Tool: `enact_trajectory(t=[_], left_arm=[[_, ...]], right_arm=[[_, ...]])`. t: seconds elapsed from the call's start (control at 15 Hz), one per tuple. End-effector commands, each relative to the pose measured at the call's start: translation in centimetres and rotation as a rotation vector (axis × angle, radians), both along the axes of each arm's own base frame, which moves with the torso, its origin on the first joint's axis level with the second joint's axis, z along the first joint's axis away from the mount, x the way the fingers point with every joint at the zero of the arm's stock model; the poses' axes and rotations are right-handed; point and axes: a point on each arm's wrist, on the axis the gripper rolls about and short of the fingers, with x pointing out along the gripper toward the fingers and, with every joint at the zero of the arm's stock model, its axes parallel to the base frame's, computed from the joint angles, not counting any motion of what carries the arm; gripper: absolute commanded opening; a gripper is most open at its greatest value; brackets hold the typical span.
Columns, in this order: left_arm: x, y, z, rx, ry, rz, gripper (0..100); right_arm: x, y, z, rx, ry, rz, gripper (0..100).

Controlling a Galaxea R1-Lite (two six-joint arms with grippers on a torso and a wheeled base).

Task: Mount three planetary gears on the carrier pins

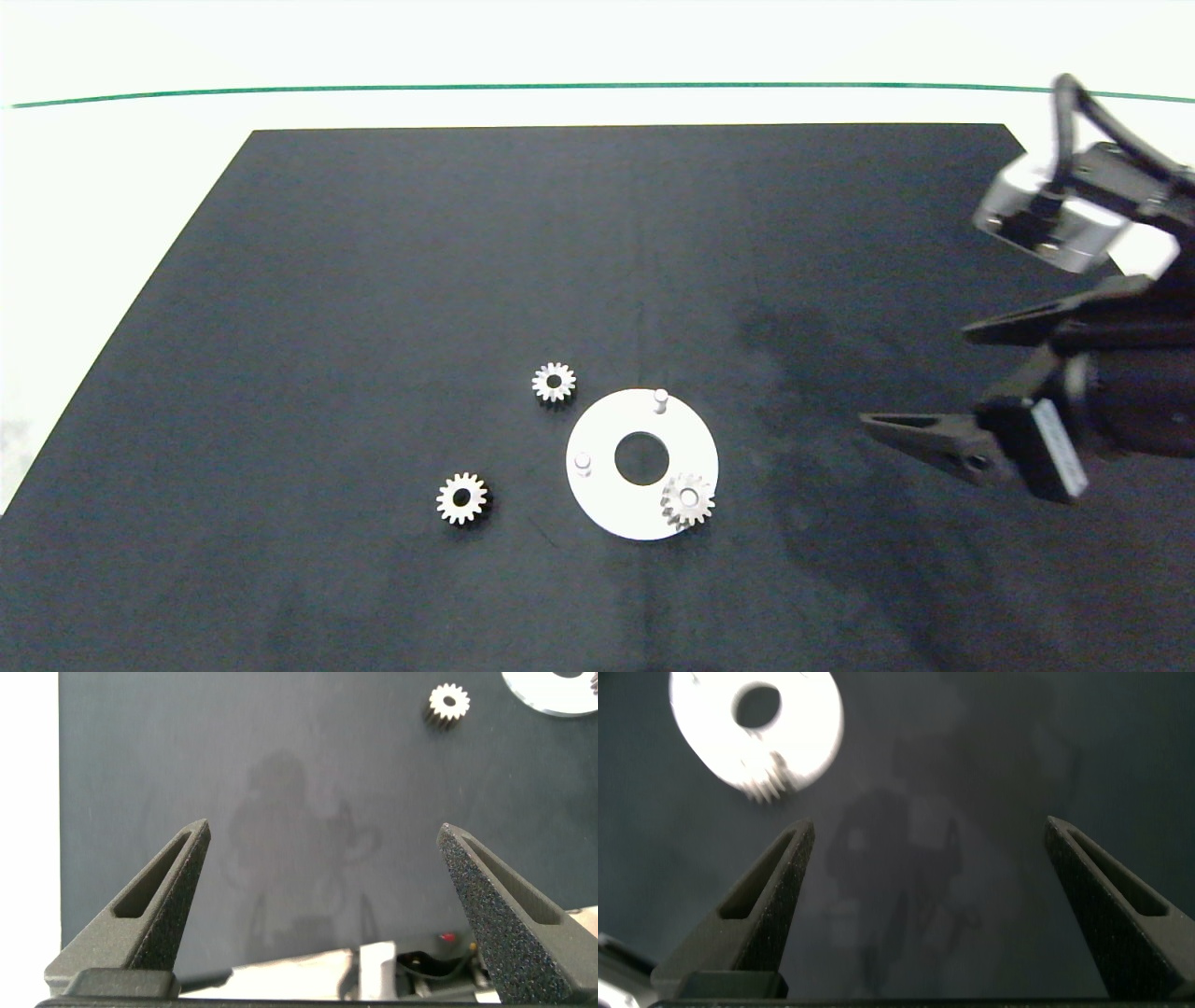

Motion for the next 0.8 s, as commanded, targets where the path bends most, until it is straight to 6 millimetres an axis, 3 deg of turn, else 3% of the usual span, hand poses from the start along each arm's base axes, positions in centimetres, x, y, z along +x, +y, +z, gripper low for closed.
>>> enact_trajectory(t=[0.07,0.4,0.67,0.8], left_arm=[[4.0,-0.8,1.6,0.148,0.096,-0.044,100],[8.9,-2.1,2.7,0.261,0.144,-0.117,100],[9.8,-2.8,1.1,0.345,0.203,-0.236,100],[11.4,-3.8,0.4,0.339,0.213,-0.291,100]], right_arm=[[-7.3,-7.9,-0.6,0.052,-0.085,-0.152,100],[-12.4,-11.6,-1.5,0.089,-0.148,-0.250,100],[-16.3,-13.5,-2.4,0.073,-0.195,-0.320,100],[-18.4,-14.1,-2.9,0.070,-0.244,-0.366,100]])
